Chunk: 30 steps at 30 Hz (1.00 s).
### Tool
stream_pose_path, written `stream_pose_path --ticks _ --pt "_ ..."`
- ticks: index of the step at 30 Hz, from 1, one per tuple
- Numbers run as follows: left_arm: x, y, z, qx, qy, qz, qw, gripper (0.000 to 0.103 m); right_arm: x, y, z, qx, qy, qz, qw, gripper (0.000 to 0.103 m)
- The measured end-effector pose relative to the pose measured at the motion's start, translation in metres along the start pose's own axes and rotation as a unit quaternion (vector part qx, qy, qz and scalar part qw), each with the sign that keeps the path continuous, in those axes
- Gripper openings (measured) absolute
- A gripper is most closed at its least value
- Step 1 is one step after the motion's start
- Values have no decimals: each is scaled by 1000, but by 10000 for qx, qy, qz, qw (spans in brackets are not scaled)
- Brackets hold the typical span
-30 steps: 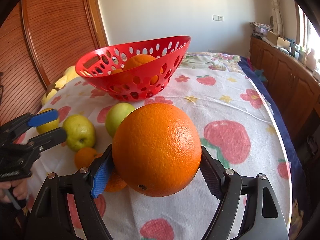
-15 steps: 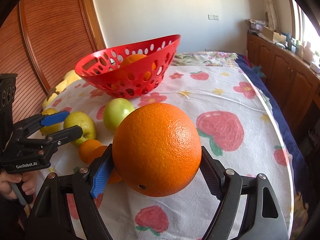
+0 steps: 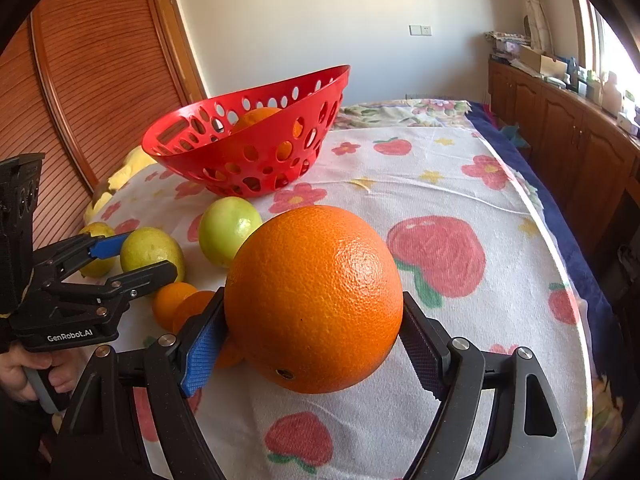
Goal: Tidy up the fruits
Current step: 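Grasp a large yellow-green pear with the left tool while the right tool holds the orange, then lift the orange and pear and carry both over the red basket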
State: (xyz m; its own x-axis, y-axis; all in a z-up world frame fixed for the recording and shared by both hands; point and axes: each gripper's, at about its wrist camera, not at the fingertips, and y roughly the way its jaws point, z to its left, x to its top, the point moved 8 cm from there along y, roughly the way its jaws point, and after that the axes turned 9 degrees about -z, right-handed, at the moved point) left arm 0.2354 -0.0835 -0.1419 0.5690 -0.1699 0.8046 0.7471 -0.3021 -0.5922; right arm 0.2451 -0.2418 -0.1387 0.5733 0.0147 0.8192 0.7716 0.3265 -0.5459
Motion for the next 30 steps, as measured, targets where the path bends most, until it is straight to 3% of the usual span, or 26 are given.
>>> stream_pose_path --ticks 14,30 --pt "1 2 2 -141 -79 8 9999 70 -1 0 -1 -11 -10 -1 10000 83" --pt "29 -53 12 -203 -128 -656 9976 70 -1 0 -1 -21 -10 -5 10000 82"
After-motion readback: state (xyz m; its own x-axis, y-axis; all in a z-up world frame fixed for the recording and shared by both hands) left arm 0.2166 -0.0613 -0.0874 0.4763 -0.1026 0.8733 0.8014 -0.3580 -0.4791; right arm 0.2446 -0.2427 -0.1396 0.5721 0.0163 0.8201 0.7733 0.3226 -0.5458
